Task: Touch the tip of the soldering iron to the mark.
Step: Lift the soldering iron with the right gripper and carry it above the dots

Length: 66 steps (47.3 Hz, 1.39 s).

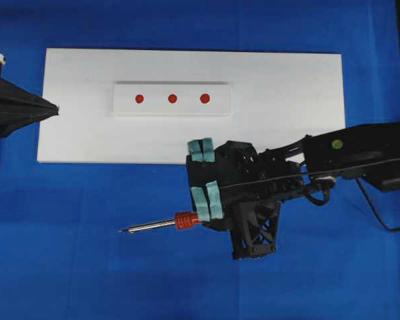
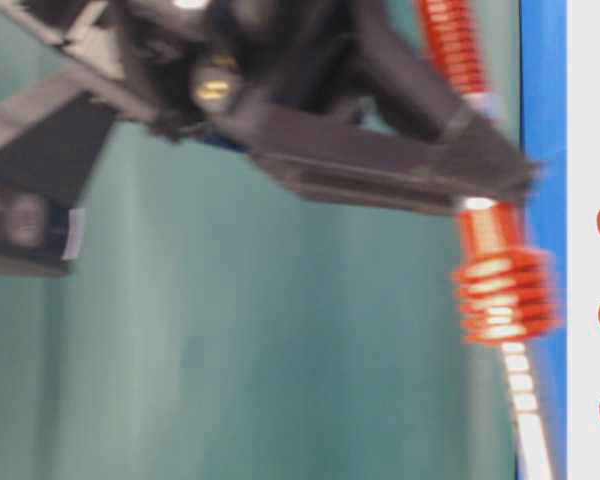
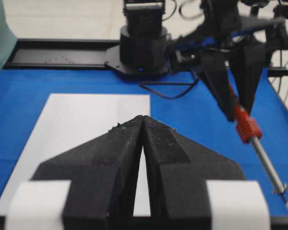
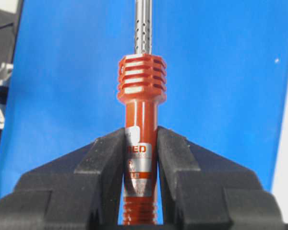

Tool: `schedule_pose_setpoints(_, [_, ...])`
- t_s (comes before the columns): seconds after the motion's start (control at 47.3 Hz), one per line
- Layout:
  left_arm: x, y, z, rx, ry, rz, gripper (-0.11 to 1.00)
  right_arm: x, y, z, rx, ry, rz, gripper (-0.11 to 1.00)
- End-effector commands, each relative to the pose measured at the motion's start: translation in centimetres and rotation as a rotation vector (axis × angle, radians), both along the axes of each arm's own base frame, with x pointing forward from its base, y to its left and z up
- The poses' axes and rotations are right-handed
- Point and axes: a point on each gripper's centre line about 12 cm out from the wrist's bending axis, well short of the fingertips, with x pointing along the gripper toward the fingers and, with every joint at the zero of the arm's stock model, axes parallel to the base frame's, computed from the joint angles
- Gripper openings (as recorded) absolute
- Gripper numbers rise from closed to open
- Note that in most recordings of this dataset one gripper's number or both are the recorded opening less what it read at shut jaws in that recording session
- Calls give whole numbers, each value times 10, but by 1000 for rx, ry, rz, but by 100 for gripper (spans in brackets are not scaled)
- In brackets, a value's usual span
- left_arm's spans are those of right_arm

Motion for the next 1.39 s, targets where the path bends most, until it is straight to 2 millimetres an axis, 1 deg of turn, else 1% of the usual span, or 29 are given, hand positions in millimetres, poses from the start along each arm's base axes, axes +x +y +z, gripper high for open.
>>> schedule_pose_setpoints(0.0, [1, -1, 4, -2, -12, -3, 2, 0, -2, 36, -21, -47, 6, 7])
schedule_pose_setpoints(0.106, [1, -1, 5, -2, -14, -3, 2, -1, -7, 44, -70, -21, -16, 7])
schedule_pose_setpoints(0.253, [1, -1, 5, -2, -15, -3, 2, -5, -11, 43, -125, 19, -54, 7])
schedule_pose_setpoints(0.401, [1, -1, 6, -2, -17, -3, 2, -7, -13, 45, -154, 14, -66, 7])
schedule_pose_setpoints(0.57, [0, 0, 6, -2, -18, -2, 2, -9, -27, 49, -212, 5, -84, 7])
schedule_pose_setpoints(0.697, [0, -1, 6, -2, -20, -3, 2, -12, -47, 50, -254, 17, -112, 7])
schedule_pose_setpoints(1.225, [0, -1, 6, -2, -23, -3, 2, -31, -161, 52, -380, 50, -235, 7])
schedule_pose_setpoints(1.373, [0, -1, 6, -2, -23, -3, 2, -35, -185, 53, -412, 58, -253, 7])
